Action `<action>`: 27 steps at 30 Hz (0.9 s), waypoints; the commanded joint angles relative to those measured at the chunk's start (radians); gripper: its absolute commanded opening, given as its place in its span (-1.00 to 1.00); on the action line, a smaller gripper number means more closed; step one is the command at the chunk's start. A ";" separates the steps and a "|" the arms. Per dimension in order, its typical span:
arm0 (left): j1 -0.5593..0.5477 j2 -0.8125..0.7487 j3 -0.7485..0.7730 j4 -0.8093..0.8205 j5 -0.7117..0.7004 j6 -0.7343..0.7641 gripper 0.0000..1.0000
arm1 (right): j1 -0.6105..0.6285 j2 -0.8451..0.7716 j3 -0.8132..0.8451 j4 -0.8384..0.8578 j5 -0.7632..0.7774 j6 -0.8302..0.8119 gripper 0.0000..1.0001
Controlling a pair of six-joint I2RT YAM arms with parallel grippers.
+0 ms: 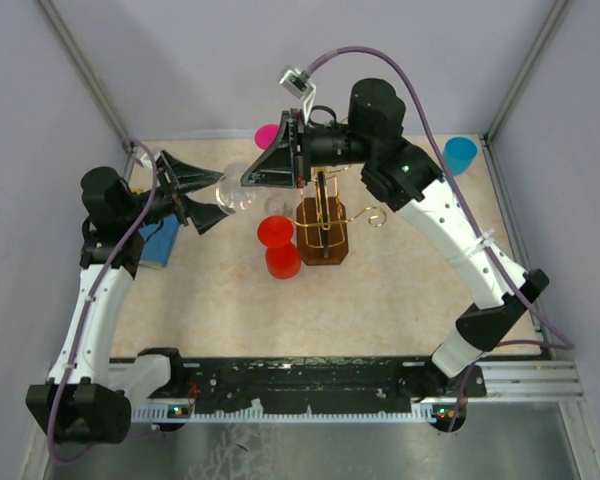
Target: Take the wine glass off the wine glass rack
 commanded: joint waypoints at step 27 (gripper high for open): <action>-0.007 0.047 -0.069 0.130 -0.040 -0.100 0.89 | 0.135 0.142 0.289 -0.211 0.015 -0.218 -1.00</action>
